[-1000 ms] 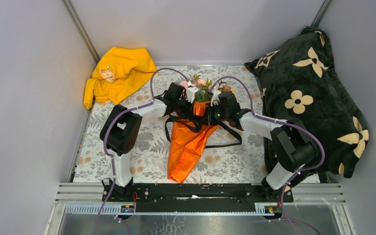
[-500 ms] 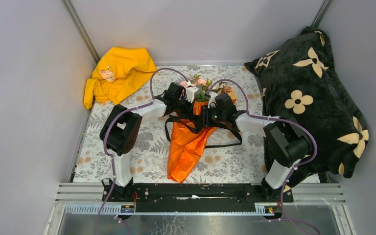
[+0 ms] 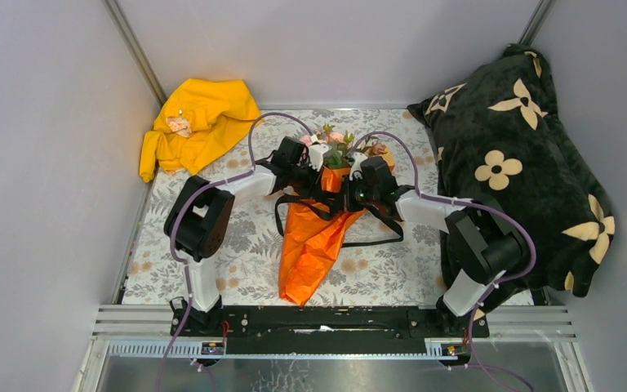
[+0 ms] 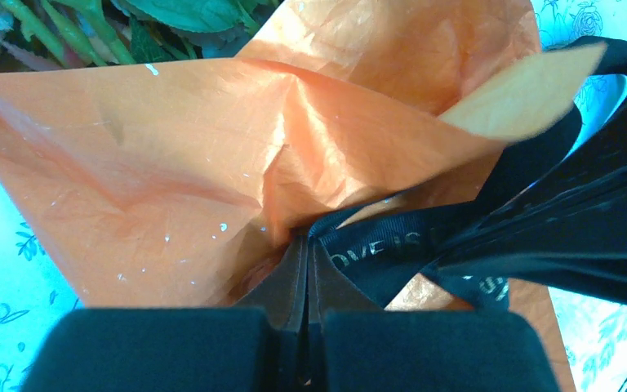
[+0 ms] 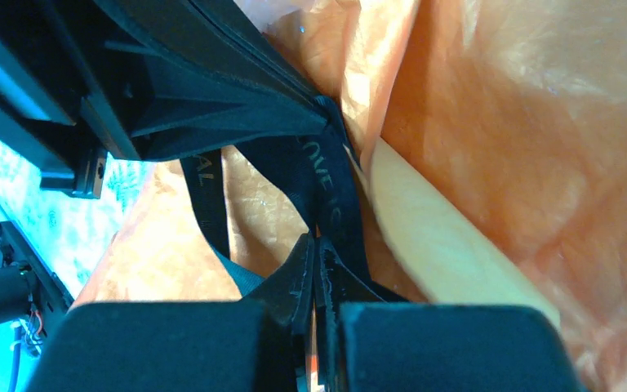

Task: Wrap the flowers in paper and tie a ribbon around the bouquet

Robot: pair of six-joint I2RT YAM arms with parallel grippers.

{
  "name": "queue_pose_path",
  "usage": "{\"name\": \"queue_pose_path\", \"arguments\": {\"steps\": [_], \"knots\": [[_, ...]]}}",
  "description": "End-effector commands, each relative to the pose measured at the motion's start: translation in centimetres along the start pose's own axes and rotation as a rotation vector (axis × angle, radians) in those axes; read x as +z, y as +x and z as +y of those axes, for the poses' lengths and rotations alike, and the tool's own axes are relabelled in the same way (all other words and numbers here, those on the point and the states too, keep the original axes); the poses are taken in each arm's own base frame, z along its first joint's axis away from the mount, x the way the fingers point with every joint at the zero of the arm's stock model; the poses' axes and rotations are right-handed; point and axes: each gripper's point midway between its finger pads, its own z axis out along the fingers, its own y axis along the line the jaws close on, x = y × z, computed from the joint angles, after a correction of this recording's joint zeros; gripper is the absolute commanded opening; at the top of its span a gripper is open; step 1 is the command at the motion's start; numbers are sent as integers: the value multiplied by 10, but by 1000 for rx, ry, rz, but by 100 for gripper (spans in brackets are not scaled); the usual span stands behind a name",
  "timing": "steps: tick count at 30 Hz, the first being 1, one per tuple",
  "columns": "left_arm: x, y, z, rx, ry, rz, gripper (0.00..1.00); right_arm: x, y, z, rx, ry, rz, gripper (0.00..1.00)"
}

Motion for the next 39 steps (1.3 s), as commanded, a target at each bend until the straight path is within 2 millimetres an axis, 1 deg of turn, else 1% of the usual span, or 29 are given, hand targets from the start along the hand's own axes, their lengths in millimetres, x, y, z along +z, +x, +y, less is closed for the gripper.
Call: {"name": "queue_pose_path", "arguments": {"steps": [1, 5, 8, 12, 14, 18, 22, 26, 28, 30, 35, 39], "knots": [[-18, -7, 13, 35, -56, -28, 0, -27, -39, 3, -26, 56, -147, 0], [-25, 3, 20, 30, -72, -13, 0, -40, -52, -15, 13, 129, -199, 0], [-31, 11, 23, 25, -78, -6, 0, -48, -58, -34, 62, 182, -230, 0], [-45, 18, 26, 20, -87, -11, 0, -53, -63, -60, 140, 241, -253, 0], [-54, 21, 28, 27, -97, -11, 0, -52, -65, -67, 168, 240, -254, 0], [-74, 31, 29, 49, -111, 4, 0, -41, -64, -76, 182, 261, -225, 0], [-100, 40, 33, 62, -147, 13, 0, -31, -59, -82, 190, 268, -194, 0], [-128, 51, 43, 50, -188, 28, 0, -28, -52, -84, 193, 269, -169, 0], [-142, 57, 51, 30, -215, 39, 0, -27, -49, -85, 194, 268, -159, 0], [-154, 64, 64, 7, -251, 48, 0, -27, -47, -84, 190, 261, -152, 0], [-174, 87, 96, -67, -325, 90, 0, -24, -43, -81, 190, 238, -129, 0], [-177, 101, 106, -85, -344, 129, 0, -22, -41, -78, 190, 216, -110, 0]]}}
